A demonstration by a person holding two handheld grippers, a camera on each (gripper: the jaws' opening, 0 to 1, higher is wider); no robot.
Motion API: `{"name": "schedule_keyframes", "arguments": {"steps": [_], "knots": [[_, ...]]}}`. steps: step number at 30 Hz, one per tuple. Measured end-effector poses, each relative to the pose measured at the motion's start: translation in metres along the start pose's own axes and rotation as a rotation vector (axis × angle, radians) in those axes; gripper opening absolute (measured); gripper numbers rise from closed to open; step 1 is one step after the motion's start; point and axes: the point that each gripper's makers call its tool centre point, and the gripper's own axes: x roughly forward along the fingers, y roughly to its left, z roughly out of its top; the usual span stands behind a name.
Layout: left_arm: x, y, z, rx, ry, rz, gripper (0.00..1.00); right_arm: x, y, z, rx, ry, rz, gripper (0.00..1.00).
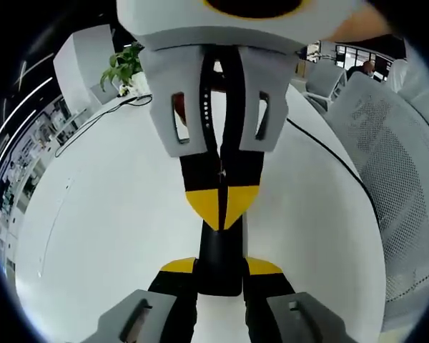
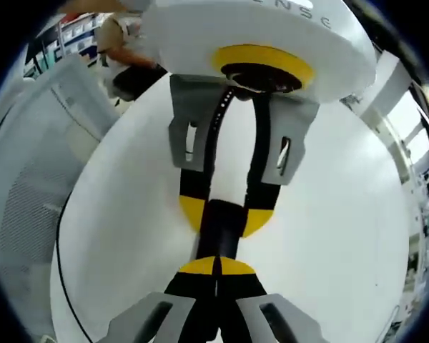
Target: Press the specified remote control buttons in sequence, fully releasing each button before pressing the next.
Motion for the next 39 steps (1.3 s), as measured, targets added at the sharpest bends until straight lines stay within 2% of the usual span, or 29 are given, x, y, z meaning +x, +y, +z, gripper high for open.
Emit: {"name": "schedule_keyframes", "arguments": {"steps": [12, 18, 24, 31, 39], "knots": [[-0.0006, 0.0002, -0.0009, -0.002, -0.006, 0.002, 0.23, 0.0013, 0.0006, 0.0006, 0.006, 0.001, 0.005, 0.0], [-0.0008, 0.0001, -0.0011, -0.001, -0.009, 0.002, 0.23, 0.0025, 0.001, 0.0012, -0.013, 0.034, 0.009, 0.0], [-0.0003, 0.0004, -0.0008, -0.002, -0.012, 0.001, 0.23, 0.0027, 0.0, 0.0003, 0.023, 0.022, 0.021, 0.0], [-0.0003, 0.0008, -0.0014, -0.003, -0.013, -0.003, 0.23, 0.0037, 0.0005, 0.0002, -0.005, 0.06, 0.03, 0.0], [0.0002, 0.0005, -0.0012, -0.004, -0.007, -0.003, 0.23, 0.0034, -0.0001, -0.0009, 0.021, 0.041, 0.024, 0.0]]}}
